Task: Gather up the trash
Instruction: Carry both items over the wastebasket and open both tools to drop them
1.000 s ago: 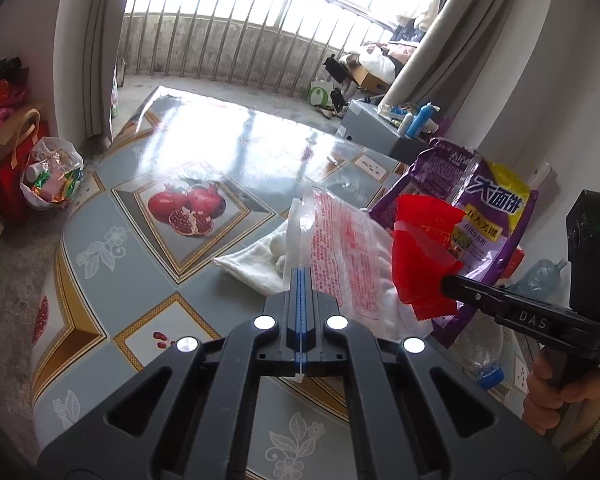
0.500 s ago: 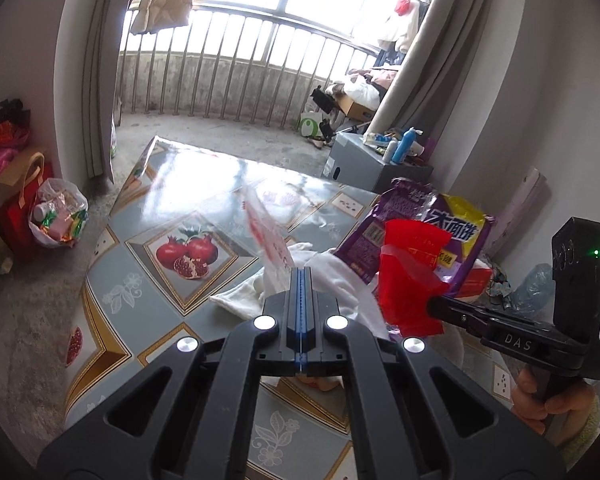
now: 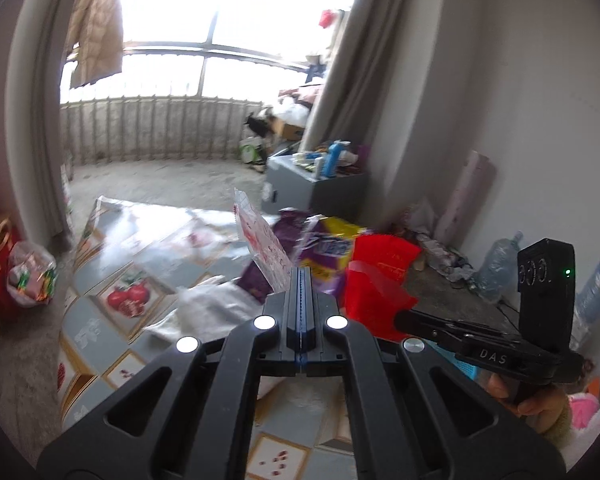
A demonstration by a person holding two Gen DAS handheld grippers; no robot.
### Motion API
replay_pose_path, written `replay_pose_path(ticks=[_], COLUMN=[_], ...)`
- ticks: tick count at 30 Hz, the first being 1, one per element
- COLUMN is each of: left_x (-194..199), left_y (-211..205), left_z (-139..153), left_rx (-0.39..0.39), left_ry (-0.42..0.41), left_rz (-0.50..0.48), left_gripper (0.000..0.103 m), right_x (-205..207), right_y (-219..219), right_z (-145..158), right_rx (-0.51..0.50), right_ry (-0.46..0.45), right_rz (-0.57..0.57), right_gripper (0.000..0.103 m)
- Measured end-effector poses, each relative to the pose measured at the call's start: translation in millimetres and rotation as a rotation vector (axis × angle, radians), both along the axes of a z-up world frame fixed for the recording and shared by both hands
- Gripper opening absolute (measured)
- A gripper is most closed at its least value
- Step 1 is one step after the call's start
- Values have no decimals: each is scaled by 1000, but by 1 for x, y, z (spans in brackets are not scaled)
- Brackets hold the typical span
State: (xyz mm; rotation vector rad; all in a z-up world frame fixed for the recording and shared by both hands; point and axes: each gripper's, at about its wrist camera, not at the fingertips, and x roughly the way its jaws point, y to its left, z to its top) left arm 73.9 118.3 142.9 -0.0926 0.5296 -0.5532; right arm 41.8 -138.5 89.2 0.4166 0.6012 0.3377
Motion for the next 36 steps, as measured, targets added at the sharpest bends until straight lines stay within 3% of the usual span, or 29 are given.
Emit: replay_pose_path(ticks=[7,12,15,19,24,31,35,36], left_x=[-15,-5,10,19,16,8,6,6], left_y=[-98,-197,-269,-366,-469,-578,-617,-625], left_z=[23,14,-4,-38,-95,-188,-230,-241], left_rx=[11,24,69,168,307,484,533,541], left_ry=[-40,27,106,183,248,318,324,339], left_rz=[-259,-483,-587,-705,-802,-871,-873,-881], left_gripper=[0,0,0,0,0,0,0,5], right_x=[-58,-112,-135,-157,-167,-151,-131,-124], right_y=[-86,-178,-229,-295,-360,-415,-449,-458], right_z=[-5,-21,-44,-91,-163,-244,-281,-292], right_rx=[45,81,112,171,277,352,371,367], right_ry=[-32,-38,5,113,281,439,502,527], right_rz=[-231,-529,-702,-902,-1055,-1117,-1127,-1120], right_gripper=[5,5,5,5,5,5,6,8])
